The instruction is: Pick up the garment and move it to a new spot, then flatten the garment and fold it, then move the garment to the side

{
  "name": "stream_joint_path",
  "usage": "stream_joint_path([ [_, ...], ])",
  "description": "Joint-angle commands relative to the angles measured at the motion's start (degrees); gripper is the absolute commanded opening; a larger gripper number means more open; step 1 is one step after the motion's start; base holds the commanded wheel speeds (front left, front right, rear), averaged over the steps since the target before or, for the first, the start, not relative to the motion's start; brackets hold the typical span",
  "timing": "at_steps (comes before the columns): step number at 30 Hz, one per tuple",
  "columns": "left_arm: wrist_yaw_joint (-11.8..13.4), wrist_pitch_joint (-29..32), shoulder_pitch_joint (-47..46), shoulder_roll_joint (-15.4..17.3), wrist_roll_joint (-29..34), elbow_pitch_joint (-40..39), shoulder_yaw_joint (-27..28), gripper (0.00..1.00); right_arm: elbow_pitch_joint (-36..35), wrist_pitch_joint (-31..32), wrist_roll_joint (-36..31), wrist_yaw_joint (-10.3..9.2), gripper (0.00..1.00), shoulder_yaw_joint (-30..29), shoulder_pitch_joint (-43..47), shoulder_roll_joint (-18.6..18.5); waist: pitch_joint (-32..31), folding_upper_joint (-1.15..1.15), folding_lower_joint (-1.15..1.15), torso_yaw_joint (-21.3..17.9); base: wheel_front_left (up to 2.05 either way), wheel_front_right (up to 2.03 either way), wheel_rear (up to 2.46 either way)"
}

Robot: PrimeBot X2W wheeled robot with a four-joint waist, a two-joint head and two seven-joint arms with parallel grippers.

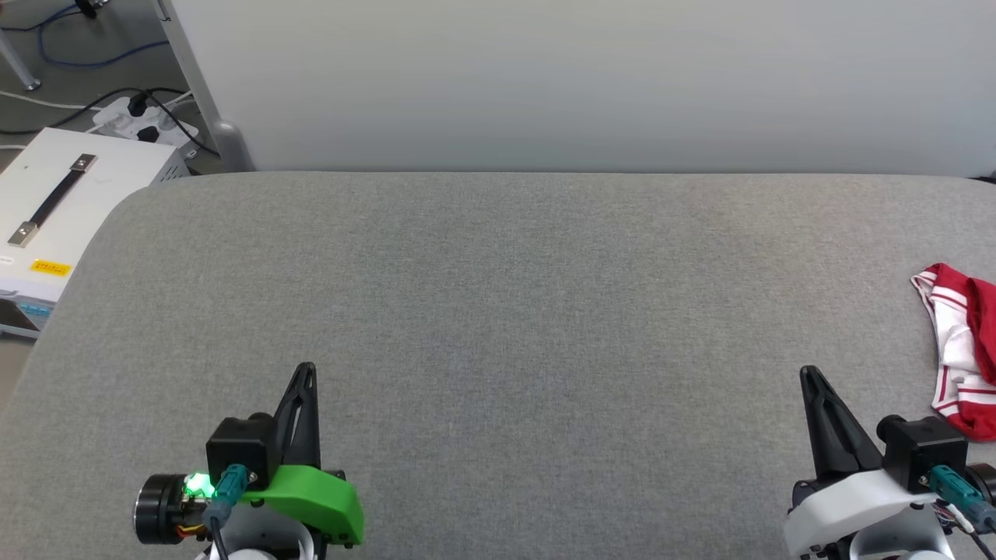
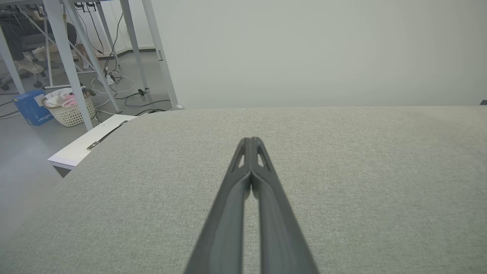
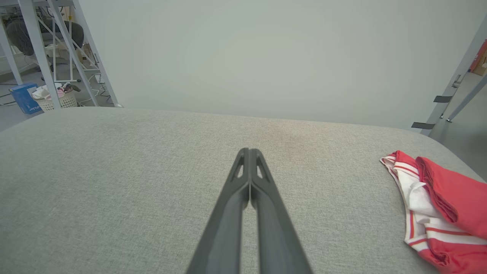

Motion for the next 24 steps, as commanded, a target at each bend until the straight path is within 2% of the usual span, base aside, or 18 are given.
stream_joint_path([
  [1, 0.5, 0.3, -0.3, -0.3, 0.6, -0.3, 0.2, 0.00, 0.1, 0.3, -0.6, -0.02, 0.00, 0.2, -1.2, 0.2, 0.0, 0.00, 0.00, 0.0, 0.00, 0.00, 0.00],
  [24, 1.2, 3.0, -0.5, -0.4, 1.6, -1.5, 0.8, 0.00, 0.2, 3.0, -2.4, -0.03, 0.00, 0.7, -2.4, 0.4, -0.2, 0.00, 0.00, -0.6, 0.00, 0.00, 0.00],
])
